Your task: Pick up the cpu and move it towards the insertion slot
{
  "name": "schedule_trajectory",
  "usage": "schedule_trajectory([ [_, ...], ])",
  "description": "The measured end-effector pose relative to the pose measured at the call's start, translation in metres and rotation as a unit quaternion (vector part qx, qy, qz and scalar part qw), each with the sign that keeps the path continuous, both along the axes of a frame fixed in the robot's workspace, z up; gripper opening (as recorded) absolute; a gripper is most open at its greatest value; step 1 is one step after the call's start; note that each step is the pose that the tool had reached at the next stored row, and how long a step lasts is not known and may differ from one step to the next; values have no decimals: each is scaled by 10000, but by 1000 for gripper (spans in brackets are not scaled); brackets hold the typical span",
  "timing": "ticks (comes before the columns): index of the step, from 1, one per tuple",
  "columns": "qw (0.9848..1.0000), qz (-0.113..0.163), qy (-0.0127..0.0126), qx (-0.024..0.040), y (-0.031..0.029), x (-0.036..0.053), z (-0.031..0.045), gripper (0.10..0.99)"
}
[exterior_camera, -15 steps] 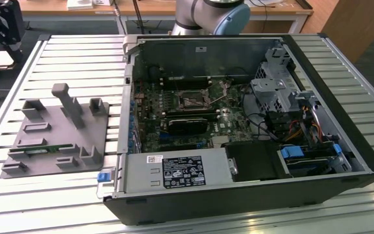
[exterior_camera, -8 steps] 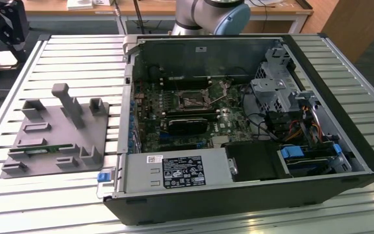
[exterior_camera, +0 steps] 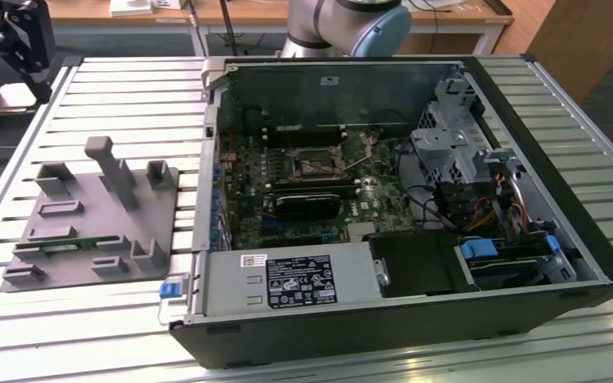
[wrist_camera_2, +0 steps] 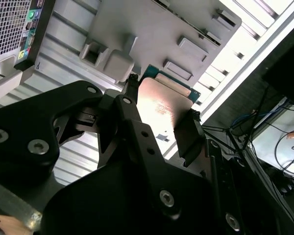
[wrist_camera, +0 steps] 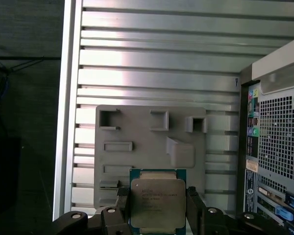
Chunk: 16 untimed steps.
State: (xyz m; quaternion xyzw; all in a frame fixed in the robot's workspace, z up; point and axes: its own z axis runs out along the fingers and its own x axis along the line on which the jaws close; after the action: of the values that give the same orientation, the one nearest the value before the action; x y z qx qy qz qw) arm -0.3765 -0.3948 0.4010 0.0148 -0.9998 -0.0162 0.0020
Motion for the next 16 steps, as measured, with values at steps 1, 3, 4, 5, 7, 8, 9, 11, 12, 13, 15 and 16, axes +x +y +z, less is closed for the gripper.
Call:
schedule_trajectory([
  [1,10000,0,0,0,0,7,0,541],
  [3,10000,0,0,0,0,22,0,541],
  [4,10000,0,0,0,0,29,0,541],
  [5,10000,0,0,0,0,35,0,541],
  [7,10000,0,0,0,0,49,0,541],
  [8,10000,0,0,0,0,56,0,541],
  [9,10000,0,0,0,0,63,0,541],
  [11,10000,0,0,0,0,79,0,541],
  [12,10000,0,0,0,0,87,0,541],
  [13,10000,0,0,0,0,96,0,541],
  [15,10000,0,0,0,0,114,0,541],
  [16,10000,0,0,0,0,123,0,541],
])
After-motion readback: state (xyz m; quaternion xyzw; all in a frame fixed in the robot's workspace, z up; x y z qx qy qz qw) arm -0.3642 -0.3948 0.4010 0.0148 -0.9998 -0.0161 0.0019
